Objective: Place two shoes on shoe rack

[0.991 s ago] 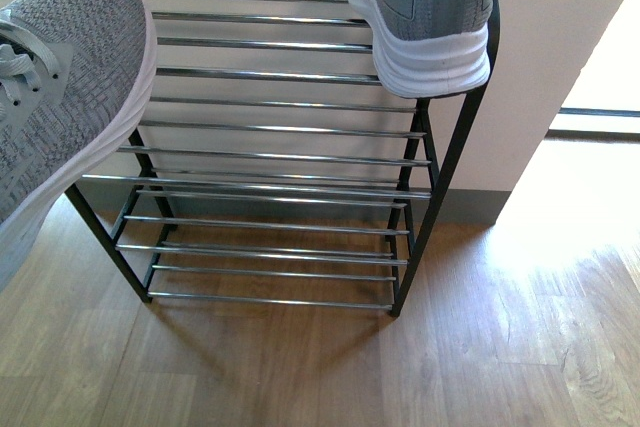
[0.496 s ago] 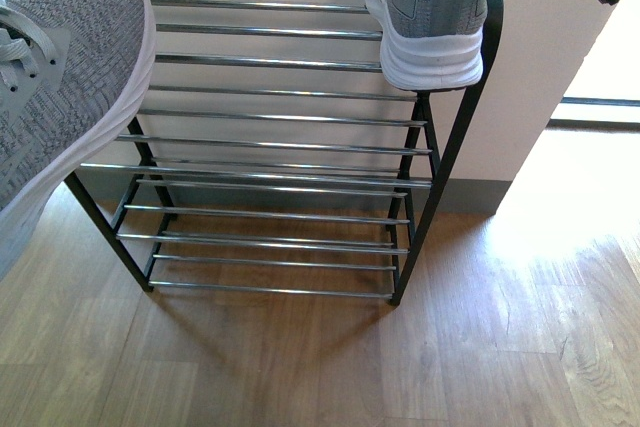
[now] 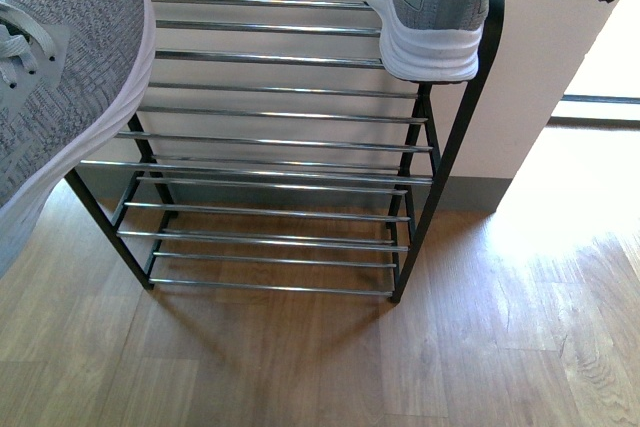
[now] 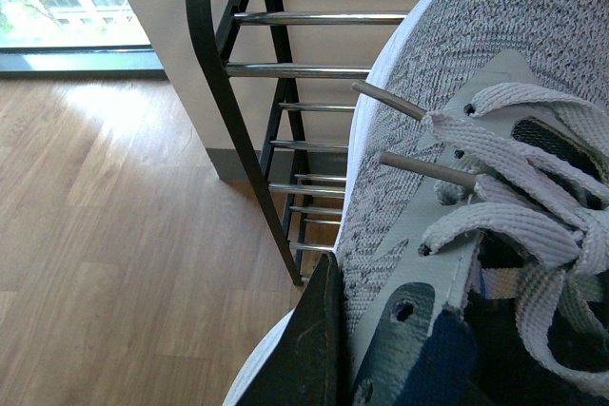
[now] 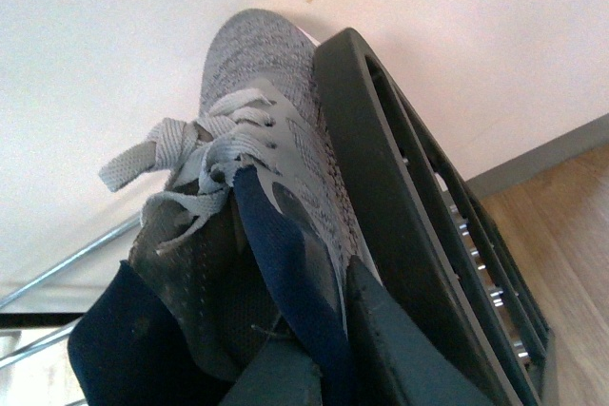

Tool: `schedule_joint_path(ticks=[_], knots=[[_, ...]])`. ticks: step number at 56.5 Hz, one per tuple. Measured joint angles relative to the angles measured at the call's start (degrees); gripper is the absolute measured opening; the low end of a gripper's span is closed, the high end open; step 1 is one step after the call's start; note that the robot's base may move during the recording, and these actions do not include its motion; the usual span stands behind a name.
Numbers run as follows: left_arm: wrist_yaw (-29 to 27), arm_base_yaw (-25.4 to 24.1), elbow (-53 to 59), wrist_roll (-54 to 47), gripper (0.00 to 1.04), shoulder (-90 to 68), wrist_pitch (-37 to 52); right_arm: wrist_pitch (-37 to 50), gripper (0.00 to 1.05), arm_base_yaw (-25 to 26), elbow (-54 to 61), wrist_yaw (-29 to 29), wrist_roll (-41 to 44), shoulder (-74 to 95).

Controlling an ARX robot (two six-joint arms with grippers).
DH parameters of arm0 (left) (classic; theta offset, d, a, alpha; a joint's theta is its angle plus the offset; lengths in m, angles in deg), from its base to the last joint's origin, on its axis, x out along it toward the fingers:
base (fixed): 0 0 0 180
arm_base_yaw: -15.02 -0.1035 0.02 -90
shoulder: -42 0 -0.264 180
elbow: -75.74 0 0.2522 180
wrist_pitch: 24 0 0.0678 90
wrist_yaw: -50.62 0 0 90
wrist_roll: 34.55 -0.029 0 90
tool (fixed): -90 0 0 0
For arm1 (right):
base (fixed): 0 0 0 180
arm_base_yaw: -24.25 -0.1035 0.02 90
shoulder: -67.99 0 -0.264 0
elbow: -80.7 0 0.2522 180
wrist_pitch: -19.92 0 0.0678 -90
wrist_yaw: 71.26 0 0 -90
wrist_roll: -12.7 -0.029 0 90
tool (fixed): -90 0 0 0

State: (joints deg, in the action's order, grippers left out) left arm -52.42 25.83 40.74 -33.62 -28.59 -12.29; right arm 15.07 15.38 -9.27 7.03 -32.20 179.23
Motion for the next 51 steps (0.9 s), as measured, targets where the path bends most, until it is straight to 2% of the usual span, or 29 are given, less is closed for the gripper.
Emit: schedule_joint_path(ticks=[9,27,29,37,46,51], knots=[[0.0,0.0,0.0,0.0,0.02,0.0,0.0,4.0,0.49,0.3,2.8,1.1,2.8,-3.3],[0.0,0.0,0.0,0.0,0.02,0.0,0.0,8.7,0.94,0.6,11.8,6.3,9.2,-11.9],[0.0,0.0,0.0,0.0,0.02,0.0,0.0,9.4,0.97,0.8,13.1,7.2,9.8,-13.0],[0.0,0.0,0.0,0.0,0.02,0.0,0.0,11.9,0.95,2.3,18.5,10.5,12.9,-18.1],[0.0,0.0,0.0,0.0,0.02,0.0,0.0,15.3,0.96,5.3,26.1,17.0,17.5,-26.0],[0.0,0.0,0.0,0.0,0.02,0.0,0.0,17.9,0.96,8.7,33.3,22.6,21.6,-33.3]])
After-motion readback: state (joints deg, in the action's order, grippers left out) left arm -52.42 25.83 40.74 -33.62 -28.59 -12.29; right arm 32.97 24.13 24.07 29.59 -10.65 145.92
